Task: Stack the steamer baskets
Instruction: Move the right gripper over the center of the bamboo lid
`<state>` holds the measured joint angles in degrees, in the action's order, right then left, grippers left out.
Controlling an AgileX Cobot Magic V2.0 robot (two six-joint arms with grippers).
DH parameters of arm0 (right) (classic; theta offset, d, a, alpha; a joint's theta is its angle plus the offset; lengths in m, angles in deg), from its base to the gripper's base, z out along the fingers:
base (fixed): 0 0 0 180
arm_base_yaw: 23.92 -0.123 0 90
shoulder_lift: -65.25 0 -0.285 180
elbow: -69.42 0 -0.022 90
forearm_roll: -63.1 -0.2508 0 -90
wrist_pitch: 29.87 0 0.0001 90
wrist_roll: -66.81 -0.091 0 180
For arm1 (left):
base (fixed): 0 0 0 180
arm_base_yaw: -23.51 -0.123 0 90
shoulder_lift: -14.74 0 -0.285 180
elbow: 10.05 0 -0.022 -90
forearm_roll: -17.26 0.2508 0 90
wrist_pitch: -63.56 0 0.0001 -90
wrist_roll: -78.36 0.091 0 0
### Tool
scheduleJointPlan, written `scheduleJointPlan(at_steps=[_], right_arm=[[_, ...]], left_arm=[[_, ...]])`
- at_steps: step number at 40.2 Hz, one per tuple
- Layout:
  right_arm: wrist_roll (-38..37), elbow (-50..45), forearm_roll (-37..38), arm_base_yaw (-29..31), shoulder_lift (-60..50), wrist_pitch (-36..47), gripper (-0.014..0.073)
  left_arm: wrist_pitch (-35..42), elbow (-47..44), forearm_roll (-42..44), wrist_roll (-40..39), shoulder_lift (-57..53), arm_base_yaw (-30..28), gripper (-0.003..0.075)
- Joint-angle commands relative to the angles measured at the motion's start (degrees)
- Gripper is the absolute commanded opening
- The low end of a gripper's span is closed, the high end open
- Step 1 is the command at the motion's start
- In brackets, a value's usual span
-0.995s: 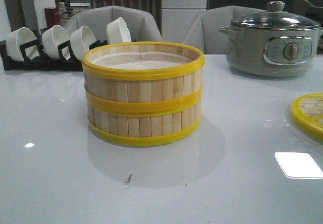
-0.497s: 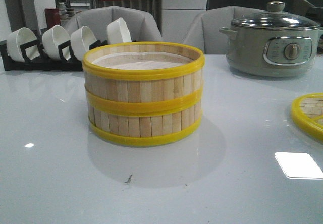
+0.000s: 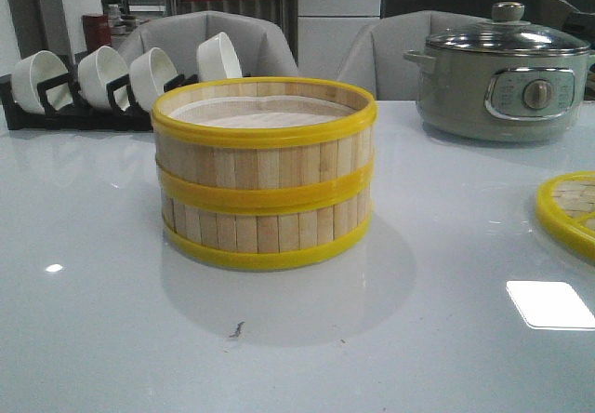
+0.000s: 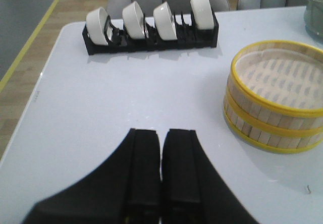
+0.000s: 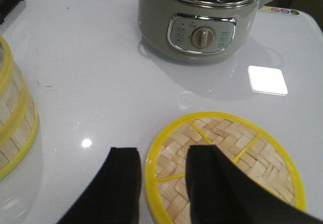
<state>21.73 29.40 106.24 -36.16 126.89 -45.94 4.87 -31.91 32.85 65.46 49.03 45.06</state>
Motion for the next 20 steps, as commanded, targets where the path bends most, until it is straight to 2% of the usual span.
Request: scheduleJointPlan(at_steps=[1,20], right_arm=[[0.1,2.2,1.6,0.2,-0.5,4.3,0.0344],[0.1,2.2,1.6,0.2,-0.3,7.9,0.0344]], left_arm=[[4.9,-0.3,-0.2,-0.7,0.6,0.0,0.0086],[5.2,-1.6,-0.3,-0.7,0.6,0.0,0.0086]])
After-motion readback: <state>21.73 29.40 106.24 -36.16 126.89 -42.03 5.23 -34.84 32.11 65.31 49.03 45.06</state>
